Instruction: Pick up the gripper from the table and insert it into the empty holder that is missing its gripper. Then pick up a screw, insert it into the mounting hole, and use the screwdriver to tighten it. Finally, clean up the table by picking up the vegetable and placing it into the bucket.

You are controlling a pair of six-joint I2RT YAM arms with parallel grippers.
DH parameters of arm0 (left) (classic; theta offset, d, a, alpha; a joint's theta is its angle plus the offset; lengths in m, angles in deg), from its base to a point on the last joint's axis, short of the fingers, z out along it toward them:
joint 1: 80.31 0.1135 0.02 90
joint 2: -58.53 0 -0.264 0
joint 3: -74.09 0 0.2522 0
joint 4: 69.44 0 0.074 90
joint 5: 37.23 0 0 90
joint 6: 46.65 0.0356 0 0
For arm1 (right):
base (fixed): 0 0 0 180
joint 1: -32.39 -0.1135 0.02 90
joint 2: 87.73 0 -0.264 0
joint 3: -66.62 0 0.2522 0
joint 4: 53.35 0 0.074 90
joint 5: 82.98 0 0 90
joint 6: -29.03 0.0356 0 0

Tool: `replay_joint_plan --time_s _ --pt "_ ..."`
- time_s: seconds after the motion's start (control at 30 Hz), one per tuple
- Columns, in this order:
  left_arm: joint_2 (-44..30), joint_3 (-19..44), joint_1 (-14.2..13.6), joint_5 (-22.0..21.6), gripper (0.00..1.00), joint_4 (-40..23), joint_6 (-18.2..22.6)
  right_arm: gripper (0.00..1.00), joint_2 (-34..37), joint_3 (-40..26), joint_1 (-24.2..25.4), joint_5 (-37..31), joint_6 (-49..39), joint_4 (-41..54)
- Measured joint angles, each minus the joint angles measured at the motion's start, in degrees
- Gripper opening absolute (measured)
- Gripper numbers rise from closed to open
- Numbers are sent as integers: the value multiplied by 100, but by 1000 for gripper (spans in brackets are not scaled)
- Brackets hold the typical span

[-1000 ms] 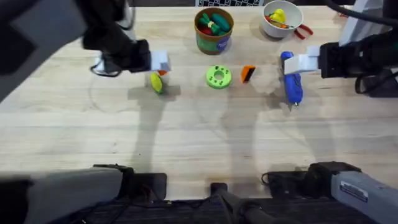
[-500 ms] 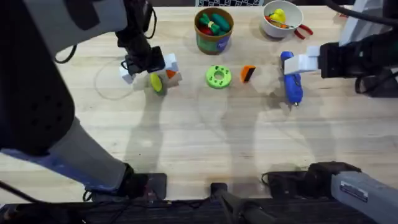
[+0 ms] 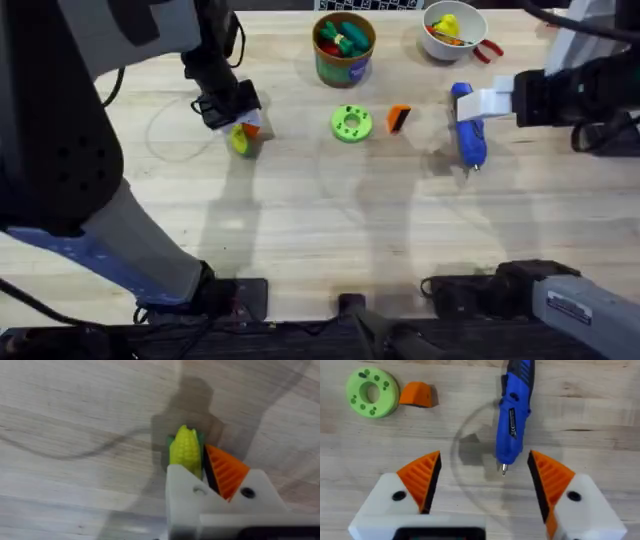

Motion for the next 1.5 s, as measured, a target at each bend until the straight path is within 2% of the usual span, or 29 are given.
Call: replay_joint_plan --time_s 0.3,0.43,0.77,0.93,0.97,1.13,1.17,1.23,1.37,1.5 --pt "1 26 0 16 19 -40 34 994 -1 0 0 0 0 2" --pt "120 231 0 14 19 -197 141 994 0 0 0 0 0 2" --pt "1807 816 0 14 19 -574 616 993 0 0 0 0 0 2" --pt "2211 824 0 14 18 -673 712 994 -2 0 0 0 0 2" --pt "2223 824 0 6 68 -680 754 993 -2 0 0 0 0 2" --pt "2218 822 0 13 846 -721 758 994 0 0 0 0 0 2" --pt "2218 824 0 18 952 -717 756 994 0 0 0 0 0 4" --pt "2218 824 0 12 985 -706 763 994 0 0 0 0 0 39" --pt "2218 822 0 13 987 -704 827 994 -2 0 0 0 0 88" --pt "2218 824 0 18 986 -682 1251 994 0 0 0 0 0 90"
